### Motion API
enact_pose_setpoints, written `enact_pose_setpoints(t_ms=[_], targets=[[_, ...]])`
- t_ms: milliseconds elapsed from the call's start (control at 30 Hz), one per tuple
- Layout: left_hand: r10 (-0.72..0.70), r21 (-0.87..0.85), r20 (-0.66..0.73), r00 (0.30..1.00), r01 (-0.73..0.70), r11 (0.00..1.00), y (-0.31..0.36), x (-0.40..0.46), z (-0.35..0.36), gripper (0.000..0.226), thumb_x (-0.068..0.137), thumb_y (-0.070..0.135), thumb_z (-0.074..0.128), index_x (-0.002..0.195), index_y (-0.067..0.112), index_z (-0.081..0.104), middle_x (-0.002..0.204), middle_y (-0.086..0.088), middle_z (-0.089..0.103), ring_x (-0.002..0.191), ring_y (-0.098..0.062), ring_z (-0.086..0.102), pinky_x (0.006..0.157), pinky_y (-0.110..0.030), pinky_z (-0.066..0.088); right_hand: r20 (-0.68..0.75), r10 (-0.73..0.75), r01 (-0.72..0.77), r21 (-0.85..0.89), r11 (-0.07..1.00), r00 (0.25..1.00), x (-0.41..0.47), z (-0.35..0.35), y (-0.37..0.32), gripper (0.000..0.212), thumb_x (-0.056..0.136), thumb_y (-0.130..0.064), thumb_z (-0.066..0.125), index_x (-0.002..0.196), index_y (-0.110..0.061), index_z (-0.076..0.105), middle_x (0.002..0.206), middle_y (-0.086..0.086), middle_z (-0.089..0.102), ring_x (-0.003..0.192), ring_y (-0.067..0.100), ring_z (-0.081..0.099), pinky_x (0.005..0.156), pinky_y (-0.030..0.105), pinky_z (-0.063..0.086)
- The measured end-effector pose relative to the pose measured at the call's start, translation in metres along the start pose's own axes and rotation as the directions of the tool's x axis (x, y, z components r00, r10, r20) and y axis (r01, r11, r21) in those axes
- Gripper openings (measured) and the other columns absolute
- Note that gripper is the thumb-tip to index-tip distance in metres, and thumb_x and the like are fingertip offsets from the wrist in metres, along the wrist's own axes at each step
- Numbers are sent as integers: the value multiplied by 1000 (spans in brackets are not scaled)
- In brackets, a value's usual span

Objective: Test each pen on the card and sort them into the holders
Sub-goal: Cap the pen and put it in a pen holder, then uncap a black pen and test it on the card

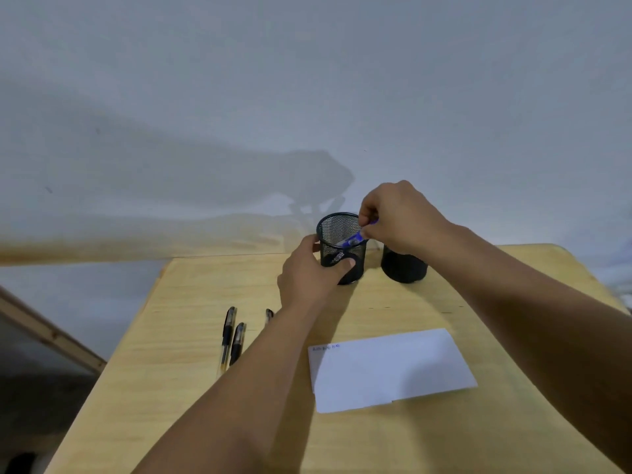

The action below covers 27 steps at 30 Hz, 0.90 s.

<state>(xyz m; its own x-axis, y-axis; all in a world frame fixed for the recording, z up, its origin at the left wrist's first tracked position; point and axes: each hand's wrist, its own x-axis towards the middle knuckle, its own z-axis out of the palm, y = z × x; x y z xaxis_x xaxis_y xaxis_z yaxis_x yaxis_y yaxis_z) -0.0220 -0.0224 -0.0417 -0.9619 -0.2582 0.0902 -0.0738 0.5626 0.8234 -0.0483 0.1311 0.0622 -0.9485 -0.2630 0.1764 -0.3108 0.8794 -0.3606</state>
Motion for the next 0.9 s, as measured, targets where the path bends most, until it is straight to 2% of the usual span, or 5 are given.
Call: enact_pose_setpoints(t_ms=[300, 500, 633, 800, 900], targets=[[-17, 6, 50, 999, 17, 1000, -5, -4, -11, 67, 71, 48, 79, 130, 34, 51, 121, 16, 62, 104, -16, 61, 94, -46, 47, -78, -38, 37, -17, 999, 996, -26, 8, 2, 35, 78, -24, 74, 112, -27, 69, 120, -4, 65, 112, 21, 58, 84, 33, 46], [36, -3, 107, 994, -36, 999, -31, -16, -52, 36, 79, 35, 78, 113, 36, 65, 103, 18, 68, 91, -2, 59, 88, -35, 51, -297, -16, 81, 209, 975, 955, -70, 23, -15, 25, 79, -20, 71, 103, -25, 68, 98, -11, 61, 74, 4, 49, 71, 19, 38], [103, 116, 183, 978, -126, 985, -48, -26, -87, 24, 89, 14, 65, 103, 32, 71, 106, 17, 68, 97, -8, 58, 82, -27, 49, -76, 55, -20, 393, 919, 996, -97, 56, -46, 16, 79, -25, 73, 93, -30, 70, 75, -16, 65, 65, -1, 57, 64, 20, 46], [139, 424, 349, 927, -288, 858, -72, -24, -111, 46, 86, 12, 50, 98, 52, 68, 116, 12, 67, 109, -13, 55, 91, -36, 49, 168, 106, -167, 405, 899, 980, -123, 111, -90, 11, 81, -34, 72, 90, -28, 71, 78, -10, 68, 72, 6, 62, 67, 27, 53], [168, 534, 438, 883, -406, 742, -73, -25, -119, 53, 86, 2, 48, 107, 45, 71, 121, 20, 66, 108, -17, 46, 91, -38, 45, 225, 131, -210, 376, 902, 965, -132, 131, -113, 14, 80, -39, 73, 84, -28, 65, 88, -3, 66, 76, 14, 63, 65, 27, 52]])
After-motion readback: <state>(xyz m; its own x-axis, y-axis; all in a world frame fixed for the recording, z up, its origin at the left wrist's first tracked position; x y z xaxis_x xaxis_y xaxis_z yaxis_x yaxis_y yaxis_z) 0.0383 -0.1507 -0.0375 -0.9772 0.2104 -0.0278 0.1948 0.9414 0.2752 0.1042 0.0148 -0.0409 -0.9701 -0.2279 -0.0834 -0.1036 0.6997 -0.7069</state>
